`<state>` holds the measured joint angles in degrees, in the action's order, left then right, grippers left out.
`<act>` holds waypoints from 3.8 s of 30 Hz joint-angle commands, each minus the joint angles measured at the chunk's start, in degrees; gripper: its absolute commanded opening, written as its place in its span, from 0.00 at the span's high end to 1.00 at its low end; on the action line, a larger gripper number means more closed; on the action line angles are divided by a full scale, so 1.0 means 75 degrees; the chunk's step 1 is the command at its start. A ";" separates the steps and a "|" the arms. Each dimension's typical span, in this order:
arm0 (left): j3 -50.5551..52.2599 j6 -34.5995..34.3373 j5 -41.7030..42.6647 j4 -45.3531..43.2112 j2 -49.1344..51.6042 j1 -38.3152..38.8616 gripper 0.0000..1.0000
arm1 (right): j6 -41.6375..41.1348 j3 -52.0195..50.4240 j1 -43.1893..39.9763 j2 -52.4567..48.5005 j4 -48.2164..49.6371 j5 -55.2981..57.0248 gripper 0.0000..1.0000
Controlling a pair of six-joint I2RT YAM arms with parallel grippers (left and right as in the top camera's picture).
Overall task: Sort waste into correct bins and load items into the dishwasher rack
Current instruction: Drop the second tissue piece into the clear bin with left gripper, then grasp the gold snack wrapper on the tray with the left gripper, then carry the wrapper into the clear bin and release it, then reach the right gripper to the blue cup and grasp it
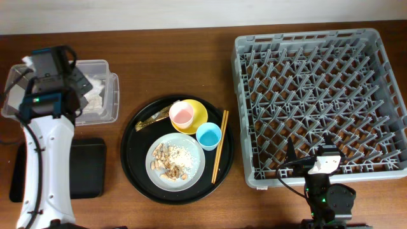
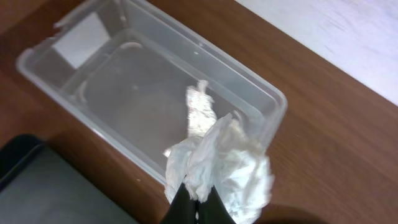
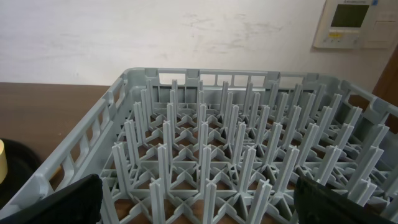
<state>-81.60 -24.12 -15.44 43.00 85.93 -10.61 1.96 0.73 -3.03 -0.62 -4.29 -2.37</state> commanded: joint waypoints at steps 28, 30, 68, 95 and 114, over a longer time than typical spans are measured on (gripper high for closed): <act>0.0708 -0.5298 0.2197 0.2159 0.1081 0.2282 0.18 | -0.0006 -0.0055 -0.0050 0.0044 -0.0026 0.0067 0.02; 0.0988 -0.5659 0.2174 0.1647 0.1209 0.2317 0.17 | -0.0009 -0.0055 -0.0050 0.0041 -0.0026 0.0064 0.02; 0.0364 -0.4596 0.0819 -0.1075 0.0283 0.1763 0.99 | -0.0009 -0.0055 -0.0050 0.0041 -0.0026 0.0064 0.02; 0.0353 -0.0574 0.4838 0.0020 -0.1792 -0.1256 0.30 | -0.0006 -0.0055 -0.0050 0.0044 -0.0026 0.0064 0.02; 0.0353 -0.2611 0.1052 0.4517 -0.3019 -0.2570 0.01 | -0.0006 -0.0055 -0.0050 0.0044 -0.0026 0.0067 0.02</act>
<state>-79.13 -42.54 -6.11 76.23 63.75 -29.61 1.96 0.73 -3.03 -0.69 -4.32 -2.37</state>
